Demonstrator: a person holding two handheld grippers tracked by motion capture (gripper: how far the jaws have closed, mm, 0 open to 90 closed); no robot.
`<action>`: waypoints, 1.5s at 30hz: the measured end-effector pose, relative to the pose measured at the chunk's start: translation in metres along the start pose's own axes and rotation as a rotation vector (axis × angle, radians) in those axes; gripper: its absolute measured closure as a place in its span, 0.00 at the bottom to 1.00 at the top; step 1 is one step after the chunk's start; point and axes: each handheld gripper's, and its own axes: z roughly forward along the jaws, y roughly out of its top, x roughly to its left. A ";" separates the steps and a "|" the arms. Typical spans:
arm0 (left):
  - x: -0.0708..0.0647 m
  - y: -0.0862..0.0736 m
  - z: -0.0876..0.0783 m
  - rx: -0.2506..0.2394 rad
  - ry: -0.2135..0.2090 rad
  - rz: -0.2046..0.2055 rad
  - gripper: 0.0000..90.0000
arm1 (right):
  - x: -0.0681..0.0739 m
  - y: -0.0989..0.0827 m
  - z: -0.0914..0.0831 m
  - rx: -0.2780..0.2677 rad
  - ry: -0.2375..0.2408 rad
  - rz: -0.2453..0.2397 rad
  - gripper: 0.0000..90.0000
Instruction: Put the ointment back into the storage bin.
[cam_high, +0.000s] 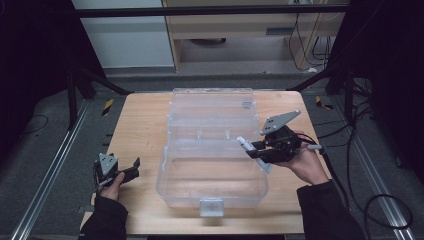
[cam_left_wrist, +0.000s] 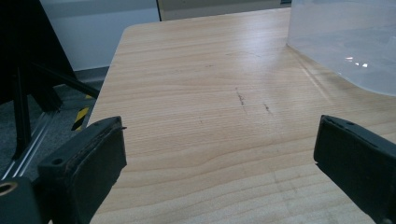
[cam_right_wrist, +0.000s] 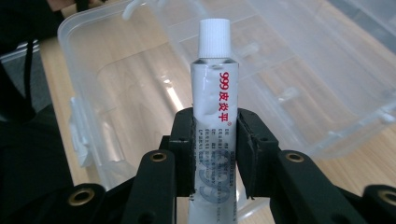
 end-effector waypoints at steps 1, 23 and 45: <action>0.000 0.000 0.000 0.000 0.000 0.000 0.02 | 0.000 0.000 0.000 0.000 0.000 0.000 0.78; 0.000 0.000 0.000 -0.001 -0.001 -0.002 0.02 | 0.024 0.012 0.066 0.276 0.142 -0.210 0.77; 0.000 0.000 0.000 -0.002 -0.002 -0.001 0.02 | 0.031 -0.002 0.108 0.481 0.188 -0.314 0.77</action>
